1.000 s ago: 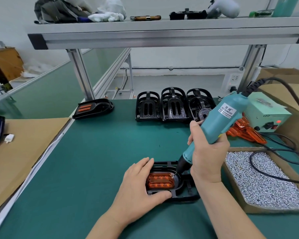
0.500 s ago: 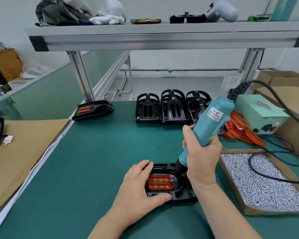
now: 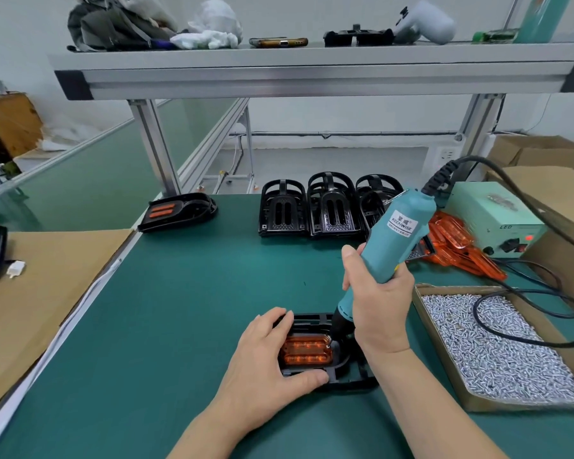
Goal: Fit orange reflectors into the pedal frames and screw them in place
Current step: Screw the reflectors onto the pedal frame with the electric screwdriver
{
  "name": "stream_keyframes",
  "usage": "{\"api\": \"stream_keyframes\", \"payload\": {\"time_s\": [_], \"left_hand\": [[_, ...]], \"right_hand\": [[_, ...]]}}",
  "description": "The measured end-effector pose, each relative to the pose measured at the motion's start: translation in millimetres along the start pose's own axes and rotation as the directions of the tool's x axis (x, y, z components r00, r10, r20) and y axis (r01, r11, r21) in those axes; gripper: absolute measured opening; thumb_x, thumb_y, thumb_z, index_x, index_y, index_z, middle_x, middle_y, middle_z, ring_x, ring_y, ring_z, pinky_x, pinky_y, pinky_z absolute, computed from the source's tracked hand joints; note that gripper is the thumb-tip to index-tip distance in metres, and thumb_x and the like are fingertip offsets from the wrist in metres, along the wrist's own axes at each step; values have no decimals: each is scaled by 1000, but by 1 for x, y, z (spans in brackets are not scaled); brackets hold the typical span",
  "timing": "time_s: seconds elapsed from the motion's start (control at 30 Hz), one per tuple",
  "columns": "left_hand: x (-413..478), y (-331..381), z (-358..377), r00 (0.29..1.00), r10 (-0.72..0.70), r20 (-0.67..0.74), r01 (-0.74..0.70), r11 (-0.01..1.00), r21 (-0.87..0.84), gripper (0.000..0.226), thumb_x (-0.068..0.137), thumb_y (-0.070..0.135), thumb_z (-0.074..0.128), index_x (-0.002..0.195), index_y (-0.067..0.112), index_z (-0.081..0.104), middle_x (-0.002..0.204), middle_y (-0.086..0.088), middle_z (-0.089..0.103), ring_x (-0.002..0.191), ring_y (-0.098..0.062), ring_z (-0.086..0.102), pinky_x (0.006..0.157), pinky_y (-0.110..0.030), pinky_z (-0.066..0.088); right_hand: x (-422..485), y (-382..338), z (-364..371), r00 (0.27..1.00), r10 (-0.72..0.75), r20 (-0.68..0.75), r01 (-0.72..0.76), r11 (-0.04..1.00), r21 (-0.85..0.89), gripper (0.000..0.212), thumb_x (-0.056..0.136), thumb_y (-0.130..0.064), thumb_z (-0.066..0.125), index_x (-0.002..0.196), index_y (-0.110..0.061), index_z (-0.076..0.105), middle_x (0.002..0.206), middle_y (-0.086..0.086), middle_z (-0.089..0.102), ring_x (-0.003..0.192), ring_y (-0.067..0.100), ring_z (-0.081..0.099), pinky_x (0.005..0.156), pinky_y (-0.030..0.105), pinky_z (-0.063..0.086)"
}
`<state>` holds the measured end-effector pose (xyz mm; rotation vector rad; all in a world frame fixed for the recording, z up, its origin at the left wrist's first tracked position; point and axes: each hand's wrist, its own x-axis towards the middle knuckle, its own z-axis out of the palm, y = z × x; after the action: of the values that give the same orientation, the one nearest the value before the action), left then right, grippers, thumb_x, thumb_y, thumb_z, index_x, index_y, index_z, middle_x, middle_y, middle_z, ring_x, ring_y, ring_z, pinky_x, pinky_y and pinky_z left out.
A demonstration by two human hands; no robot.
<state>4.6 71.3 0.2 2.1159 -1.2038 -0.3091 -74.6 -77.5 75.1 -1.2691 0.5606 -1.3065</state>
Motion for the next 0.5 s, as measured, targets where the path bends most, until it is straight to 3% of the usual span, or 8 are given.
{"api": "stream_keyframes", "payload": {"time_s": [0.13, 0.27, 0.4, 0.5], "left_hand": [[0, 2, -1, 1000, -1, 7, 1, 1000, -9, 114, 61, 87, 56, 155, 29, 27, 142, 37, 13, 145, 2, 13, 123, -28, 16], [1, -1, 0, 1000, -2, -2, 2, 1000, -18, 115, 60, 87, 58, 155, 30, 29, 146, 35, 15, 142, 10, 14, 117, -16, 16], [0, -4, 1, 1000, -9, -11, 9, 1000, -20, 112, 60, 86, 60, 154, 32, 31, 147, 38, 16, 142, 11, 15, 119, -20, 20], [0, -4, 1, 1000, -19, 0, 19, 1000, -18, 112, 59, 86, 59, 154, 34, 30, 143, 46, 9, 144, 10, 12, 121, -24, 20]], "right_hand": [[2, 1, 1, 997, -6, 77, 7, 1000, -14, 30, 81, -24, 72, 75, -2, 54, 60, 2, 51, 57, 17, 47, 58, 24, 44], [5, -2, 1, 994, -25, 102, 24, 1000, 8, 29, 83, -31, 74, 77, -10, 56, 59, -1, 53, 55, 13, 49, 58, 20, 45], [27, -19, -4, 999, 33, -43, -26, 989, 146, 23, 84, -34, 74, 89, -23, 55, 59, -5, 54, 51, 8, 49, 53, 20, 45], [53, -21, -21, 979, 125, -161, -98, 981, 167, 23, 93, -35, 68, 101, -21, 51, 63, -10, 57, 54, 8, 53, 54, 23, 48]]}}
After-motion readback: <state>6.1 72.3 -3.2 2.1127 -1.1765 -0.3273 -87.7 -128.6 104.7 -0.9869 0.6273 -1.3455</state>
